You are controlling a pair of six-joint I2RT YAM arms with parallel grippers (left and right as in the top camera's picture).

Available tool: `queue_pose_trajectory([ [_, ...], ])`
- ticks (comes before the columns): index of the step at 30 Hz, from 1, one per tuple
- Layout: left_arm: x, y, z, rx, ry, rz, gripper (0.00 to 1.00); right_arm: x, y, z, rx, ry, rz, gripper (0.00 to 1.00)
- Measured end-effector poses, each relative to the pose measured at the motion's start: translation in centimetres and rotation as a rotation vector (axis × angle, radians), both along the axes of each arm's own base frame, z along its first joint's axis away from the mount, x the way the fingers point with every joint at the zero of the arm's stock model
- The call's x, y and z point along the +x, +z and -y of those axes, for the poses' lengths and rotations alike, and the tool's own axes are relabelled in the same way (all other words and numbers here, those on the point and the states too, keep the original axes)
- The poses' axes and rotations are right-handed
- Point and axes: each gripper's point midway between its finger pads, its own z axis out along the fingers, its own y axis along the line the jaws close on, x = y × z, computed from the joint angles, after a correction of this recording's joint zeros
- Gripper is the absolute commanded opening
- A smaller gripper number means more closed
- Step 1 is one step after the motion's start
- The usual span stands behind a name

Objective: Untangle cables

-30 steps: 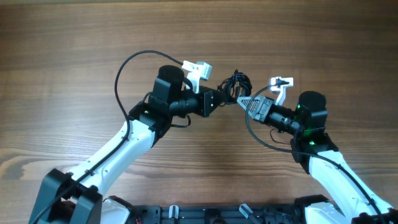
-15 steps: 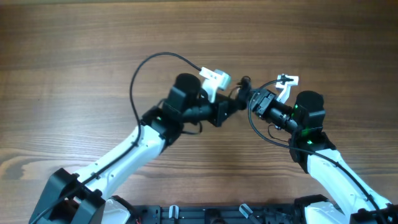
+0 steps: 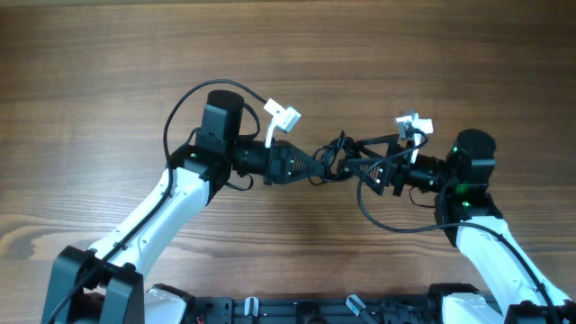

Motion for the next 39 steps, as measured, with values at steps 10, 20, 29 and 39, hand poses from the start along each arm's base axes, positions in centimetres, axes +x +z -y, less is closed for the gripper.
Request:
queue_pose_trajectory([
  [10,0.1,-0.8,0.4,0.038,0.019,0.025,0.1,-1.3,0.4,-0.3,0.026,0.079,0.007,0.17],
  [20,3.6,-3.3,-0.4,0.197,0.246,-0.029,0.63,0.1,-0.1,0.2,0.057,-0.03,-0.169,0.04],
  [29,5.0,-6.2,1.8,0.374,0.597,-0.245,0.53,2.2,-3.7,0.7,0.068,-0.293,-0.521,0.05],
  [39,6.9,-5.7,2.0,0.324,0.803,-0.353,0.64,2.3,-5.2,0.2,0.024,-0.357,-0.569,0.05],
])
